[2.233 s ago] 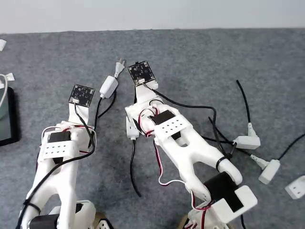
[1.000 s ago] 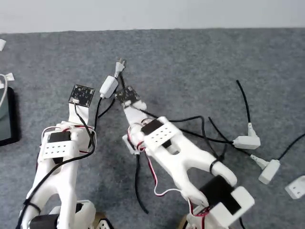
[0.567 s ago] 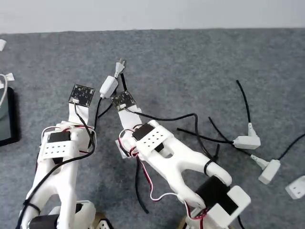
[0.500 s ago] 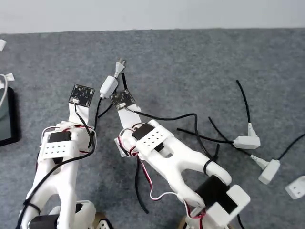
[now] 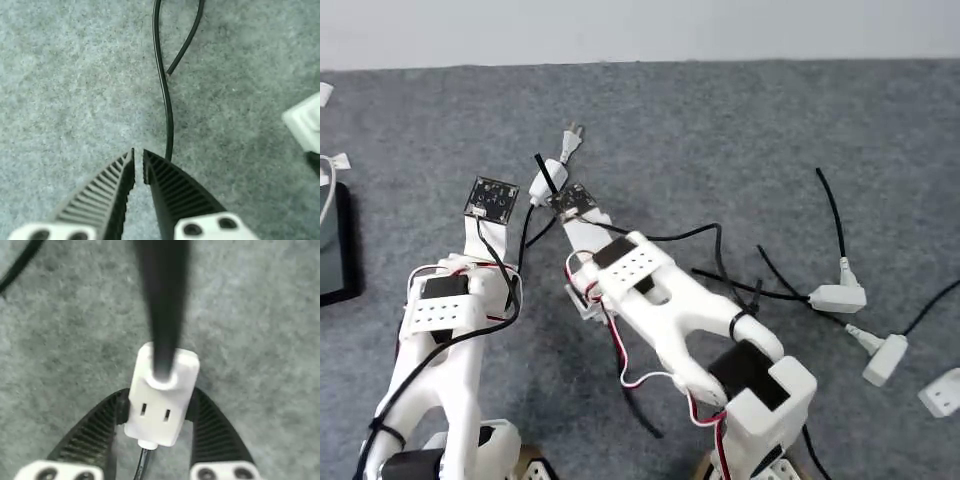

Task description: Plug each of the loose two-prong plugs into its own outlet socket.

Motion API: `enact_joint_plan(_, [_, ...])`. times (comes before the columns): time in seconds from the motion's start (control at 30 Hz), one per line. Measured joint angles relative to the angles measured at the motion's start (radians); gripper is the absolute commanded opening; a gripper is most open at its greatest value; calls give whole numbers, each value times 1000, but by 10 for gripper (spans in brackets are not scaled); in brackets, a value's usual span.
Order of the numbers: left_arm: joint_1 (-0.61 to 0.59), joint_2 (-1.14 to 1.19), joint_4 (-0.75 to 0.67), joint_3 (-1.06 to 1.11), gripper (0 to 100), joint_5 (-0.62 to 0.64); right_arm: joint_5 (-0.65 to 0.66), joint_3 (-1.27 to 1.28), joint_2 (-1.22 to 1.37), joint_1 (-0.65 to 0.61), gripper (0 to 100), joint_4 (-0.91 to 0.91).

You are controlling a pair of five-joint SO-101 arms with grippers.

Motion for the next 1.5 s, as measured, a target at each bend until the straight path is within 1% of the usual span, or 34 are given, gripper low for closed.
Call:
enact_joint_plan(0.13, [0,0,0,0,27,0,3,-2,-81,72,8,114])
enact_joint_plan(0.33, [0,0,0,0,27,0,12,71,-394,209,8,255])
enact_joint_plan(0.53, [0,0,-2,0,27,0,81,253,-732,400,8,290])
enact_joint_plan(0.67, [0,0,-2,0,27,0,98,368,-859,585,8,256])
enact_joint_plan(0.83, [0,0,-2,0,27,0,101,454,-842,830,8,170])
enact_joint_plan(1.03, [0,0,-2,0,28,0,101,456,-732,1086,9,58])
enact_joint_plan(1.17, [0,0,-2,0,66,0,101,456,-686,1229,9,29])
enact_joint_plan(1.23, [0,0,-2,0,94,0,101,456,-657,1275,24,11])
enact_joint_plan(1.27, [0,0,-2,0,111,0,101,456,-638,1292,51,3])
enact_joint_plan(1.37, [0,3,-2,0,166,0,101,451,-588,1320,182,-5])
enact_joint_plan(1.43, [11,3,-2,0,191,0,101,450,-582,1320,250,-6])
enact_joint_plan(1.5, [35,11,-6,0,195,0,101,450,-577,1318,262,-6])
